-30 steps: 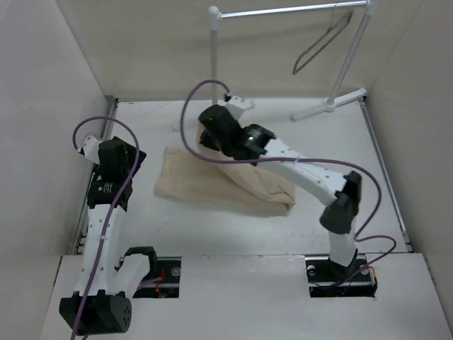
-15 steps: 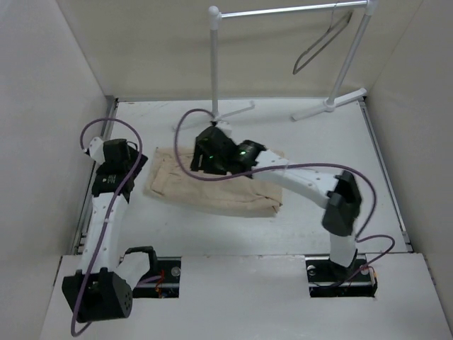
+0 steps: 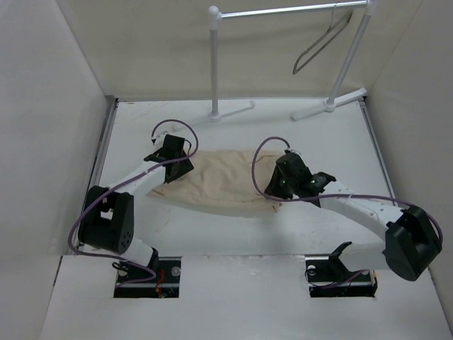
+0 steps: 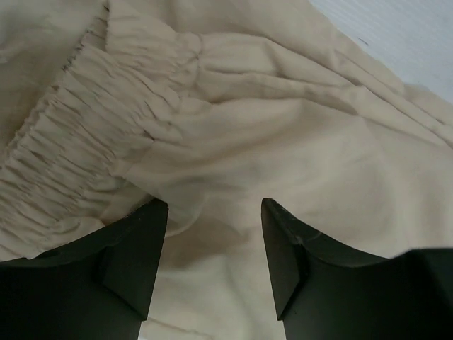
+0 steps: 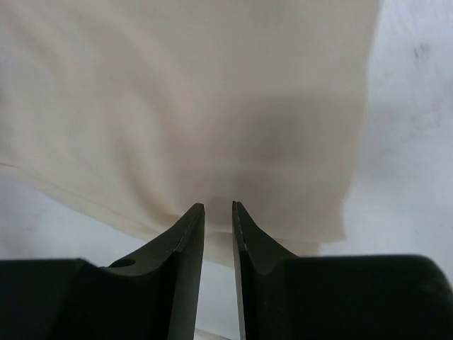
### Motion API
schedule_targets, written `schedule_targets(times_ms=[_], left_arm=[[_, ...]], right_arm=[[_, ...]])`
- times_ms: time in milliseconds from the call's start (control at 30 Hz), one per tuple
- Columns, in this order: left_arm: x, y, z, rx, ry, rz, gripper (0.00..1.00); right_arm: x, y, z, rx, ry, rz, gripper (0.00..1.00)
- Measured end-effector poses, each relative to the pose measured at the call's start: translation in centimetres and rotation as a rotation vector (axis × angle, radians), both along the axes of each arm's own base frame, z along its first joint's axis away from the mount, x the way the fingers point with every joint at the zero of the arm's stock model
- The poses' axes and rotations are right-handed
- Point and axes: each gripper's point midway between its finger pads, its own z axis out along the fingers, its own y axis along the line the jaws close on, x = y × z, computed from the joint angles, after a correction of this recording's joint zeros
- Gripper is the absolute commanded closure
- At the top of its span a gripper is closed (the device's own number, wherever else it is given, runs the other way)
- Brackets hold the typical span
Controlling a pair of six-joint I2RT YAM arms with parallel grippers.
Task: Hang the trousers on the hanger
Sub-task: Fold the trousers at the center of the board.
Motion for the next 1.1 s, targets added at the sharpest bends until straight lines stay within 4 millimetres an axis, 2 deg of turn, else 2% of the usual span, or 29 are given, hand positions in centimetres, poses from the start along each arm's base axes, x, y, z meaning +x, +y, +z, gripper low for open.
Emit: schedule_targets(times_ms=[67, 133, 233, 300, 400, 500, 567, 633, 767, 833, 867, 933, 1033, 1100], left_arm=[[0.8, 1.2, -1.1, 0.005, 0.013, 0.037, 0.48], [1.3, 2.9, -2.2, 0.007, 0.023, 0.087, 0.48], [1.4, 5.0, -3.4, 0.014, 0.030, 0.145, 0.47], [1.5, 6.0, -3.5, 0.021, 0.023, 0.177, 0.46], [1.6, 6.6, -3.1, 0.024, 0.012, 0.193, 0.43], [1.4, 5.5, -1.3, 0.027, -0.007, 0.161, 0.43], [2.3, 2.9, 1.3, 0.019, -0.052, 0.098, 0.44], [4.0, -1.1, 5.0, -0.006, -0.127, 0.005, 0.44], [7.0, -11.1, 11.8, -0.065, -0.251, -0.210, 0.42], [7.9, -16.1, 13.2, -0.074, -0.274, -0.326, 0.40], [8.2, -18.4, 13.2, -0.071, -0.271, -0.383, 0.39], [8.0, -22.7, 11.9, -0.056, -0.232, -0.500, 0.37], [6.8, -27.1, 7.9, -0.025, -0.132, -0.650, 0.35], [5.9, -28.7, 4.8, -0.010, -0.052, -0.722, 0.35]], right_arm=[[-1.9, -1.3, -3.0, -0.032, 0.069, -0.003, 0.72], [-3.3, -2.5, -4.8, -0.043, 0.108, -0.013, 0.72], [-4.2, -4.2, -6.5, -0.039, 0.138, -0.061, 0.72], [-4.5, -5.1, -7.3, -0.043, 0.155, -0.090, 0.64], [-5.2, -5.7, -7.5, -0.040, 0.159, -0.100, 0.48], [-4.8, -5.7, -5.2, 0.004, 0.088, -0.096, 0.50], [-3.9, -5.9, -3.6, 0.038, 0.040, -0.108, 0.52], [-3.0, -5.6, -2.7, 0.060, 0.022, -0.106, 0.51], [-2.0, -4.3, -3.4, 0.079, 0.042, -0.073, 0.51], [-2.0, -4.1, -4.1, 0.082, 0.066, -0.065, 0.52], [-1.8, -4.1, -4.3, 0.085, 0.074, -0.066, 0.53], [-1.6, -4.0, -4.6, 0.094, 0.083, -0.067, 0.54], [-1.6, -3.8, -4.7, 0.110, 0.082, -0.060, 0.56], [-1.6, -3.5, -5.0, 0.125, 0.082, -0.048, 0.57]])
